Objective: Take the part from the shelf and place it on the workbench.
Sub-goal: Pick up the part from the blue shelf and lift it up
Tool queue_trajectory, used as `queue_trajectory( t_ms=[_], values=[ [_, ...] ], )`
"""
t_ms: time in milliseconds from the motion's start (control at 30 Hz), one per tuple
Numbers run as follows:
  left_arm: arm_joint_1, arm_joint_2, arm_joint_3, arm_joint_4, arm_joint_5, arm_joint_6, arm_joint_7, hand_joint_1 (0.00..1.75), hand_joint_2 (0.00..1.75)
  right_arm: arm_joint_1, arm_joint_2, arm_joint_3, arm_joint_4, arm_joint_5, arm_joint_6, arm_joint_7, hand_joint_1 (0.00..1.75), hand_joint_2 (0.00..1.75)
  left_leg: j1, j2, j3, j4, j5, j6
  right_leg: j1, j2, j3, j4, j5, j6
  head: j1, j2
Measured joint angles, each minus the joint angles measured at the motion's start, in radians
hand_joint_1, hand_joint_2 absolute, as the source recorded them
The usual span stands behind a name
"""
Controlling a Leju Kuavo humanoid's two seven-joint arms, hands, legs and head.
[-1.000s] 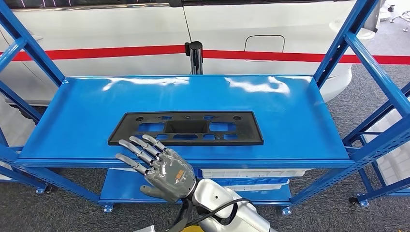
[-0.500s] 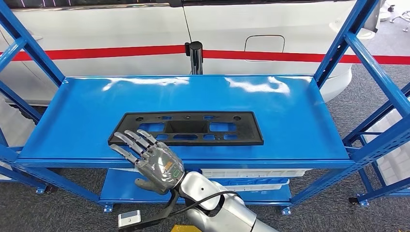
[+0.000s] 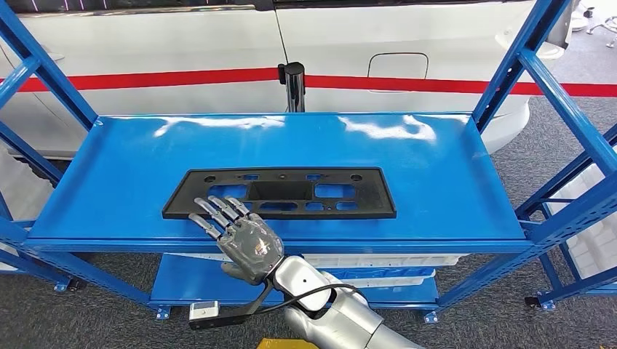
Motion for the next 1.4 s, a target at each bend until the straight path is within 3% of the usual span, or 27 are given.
queue_trajectory(
  t_ms=[167, 433, 700, 833, 867, 967, 1400],
  values=[
    [-0.001, -0.002, 0.000, 0.000, 0.005, 0.027, 0.026, 0.00, 0.00, -0.036, 0.027, -0.035, 0.113, 0.100, -0.071, 0.110, 0.00, 1.75, 0.000, 0.000, 0.000, 0.000, 0.000, 0.000, 0.000, 0.000, 0.000, 0.000, 0.000, 0.000, 0.000, 0.000],
    [-0.003, -0.007, 0.010, 0.000, 0.004, 0.046, 0.047, 0.00, 0.00, -0.085, 0.061, -0.119, 0.264, 0.127, -0.155, 0.154, 0.00, 1.75, 0.000, 0.000, 0.001, 0.000, 0.000, 0.000, 0.000, 0.000, 0.001, 0.000, 0.000, 0.000, 0.000, 0.000],
    [-0.009, -0.010, 0.018, 0.000, 0.009, 0.075, 0.078, 0.00, 0.00, -0.098, 0.073, -0.180, 0.302, 0.166, -0.158, 0.189, 0.01, 1.75, 0.000, 0.000, 0.001, 0.000, 0.000, 0.000, 0.000, 0.000, 0.001, 0.000, 0.000, 0.000, 0.000, 0.000],
    [-0.012, -0.010, 0.021, 0.000, 0.012, 0.083, 0.087, 0.00, 0.00, -0.105, 0.079, -0.199, 0.319, 0.188, -0.147, 0.200, 1.47, 1.75, 0.000, 0.000, 0.002, 0.000, 0.000, 0.000, 0.000, 0.000, 0.001, 0.000, 0.000, 0.000, 0.000, 0.000],
    [-0.013, -0.011, 0.022, 0.000, 0.014, 0.084, 0.089, 0.00, 0.00, -0.106, 0.079, -0.202, 0.323, 0.194, -0.145, 0.203, 1.56, 1.75, 0.000, 0.000, 0.002, 0.000, 0.000, 0.000, 0.000, 0.000, 0.001, 0.000, 0.000, 0.000, 0.000, 0.000],
    [-0.014, -0.011, 0.031, 0.000, 0.019, 0.089, 0.093, 0.00, 0.00, -0.109, 0.080, -0.207, 0.332, 0.212, -0.138, 0.212, 1.67, 1.75, 0.000, 0.000, 0.002, 0.000, 0.000, 0.000, 0.000, 0.000, 0.001, 0.000, 0.000, 0.000, 0.000, 0.000],
    [-0.015, -0.010, 0.044, 0.000, 0.022, 0.092, 0.091, 0.00, 0.00, -0.109, 0.079, -0.209, 0.344, 0.305, -0.110, 0.278, 1.69, 1.75, 0.000, 0.000, 0.002, 0.000, 0.000, 0.000, 0.000, 0.000, 0.002, 0.000, 0.000, 0.000, 0.000, 0.000]
  ],
)
